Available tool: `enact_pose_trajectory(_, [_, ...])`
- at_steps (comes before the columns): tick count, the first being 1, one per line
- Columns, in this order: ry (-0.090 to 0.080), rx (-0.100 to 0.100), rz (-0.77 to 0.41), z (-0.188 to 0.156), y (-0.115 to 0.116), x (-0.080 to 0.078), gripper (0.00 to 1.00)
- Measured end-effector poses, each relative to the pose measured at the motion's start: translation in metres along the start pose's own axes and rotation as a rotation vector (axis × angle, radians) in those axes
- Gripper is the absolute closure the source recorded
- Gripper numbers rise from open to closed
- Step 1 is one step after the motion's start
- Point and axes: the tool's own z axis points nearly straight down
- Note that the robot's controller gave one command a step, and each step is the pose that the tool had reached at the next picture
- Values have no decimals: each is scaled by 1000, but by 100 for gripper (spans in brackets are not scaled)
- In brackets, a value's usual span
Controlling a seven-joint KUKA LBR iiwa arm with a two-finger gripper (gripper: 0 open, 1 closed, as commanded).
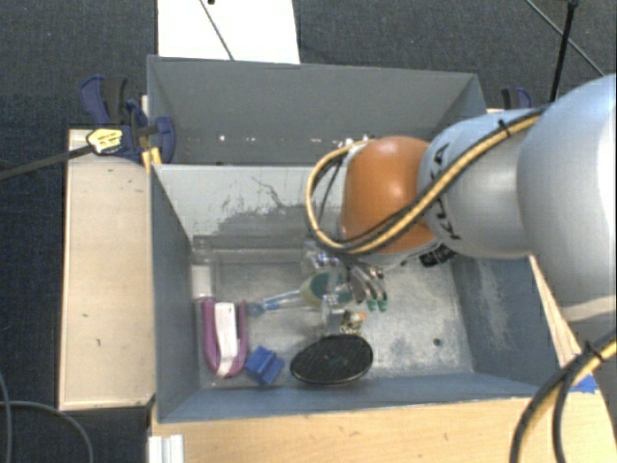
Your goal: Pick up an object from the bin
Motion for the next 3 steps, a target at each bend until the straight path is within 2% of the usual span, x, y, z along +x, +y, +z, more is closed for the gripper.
enact_pose_trajectory(1, [-7,-1,4,-4,1,-2,100])
enact_pose_trajectory(2, [-16,-2,41,-87,-10,-22,100])
enact_pose_trajectory(3, [-18,-2,56,-294,-14,-20,100])
